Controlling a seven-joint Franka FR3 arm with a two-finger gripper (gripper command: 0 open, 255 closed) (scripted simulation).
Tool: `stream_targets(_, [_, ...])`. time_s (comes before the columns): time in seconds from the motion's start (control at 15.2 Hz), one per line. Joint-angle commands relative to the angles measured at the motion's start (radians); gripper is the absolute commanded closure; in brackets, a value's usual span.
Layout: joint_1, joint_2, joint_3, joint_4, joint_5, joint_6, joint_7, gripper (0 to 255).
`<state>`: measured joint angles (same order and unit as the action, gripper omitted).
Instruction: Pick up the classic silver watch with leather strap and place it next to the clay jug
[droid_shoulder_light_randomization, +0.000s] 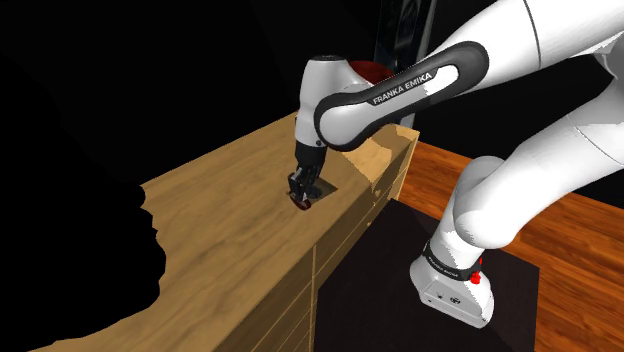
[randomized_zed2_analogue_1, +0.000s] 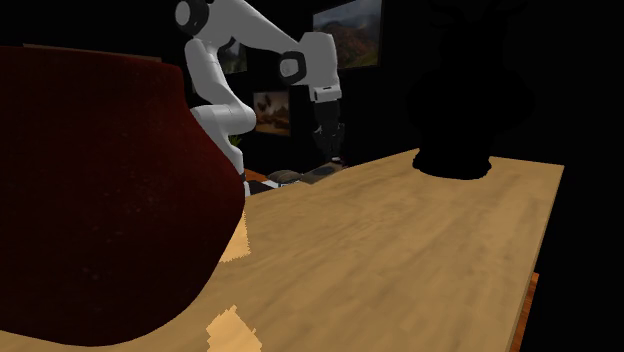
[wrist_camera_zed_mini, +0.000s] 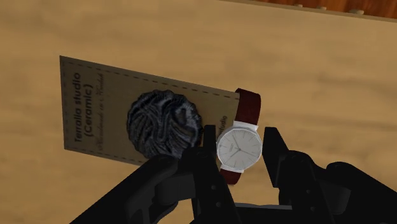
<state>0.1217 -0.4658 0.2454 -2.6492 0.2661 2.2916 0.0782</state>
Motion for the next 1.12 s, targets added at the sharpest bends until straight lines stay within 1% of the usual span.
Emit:
stream_targets(0.0, [-0.002, -0.017, -0.004, 0.017, -0.005, -0.035, 0.003, 255])
stream_targets(1.06, [-0.012, -0.096, -0.03, 0.178, -0.034, -0.274, 0.027, 255])
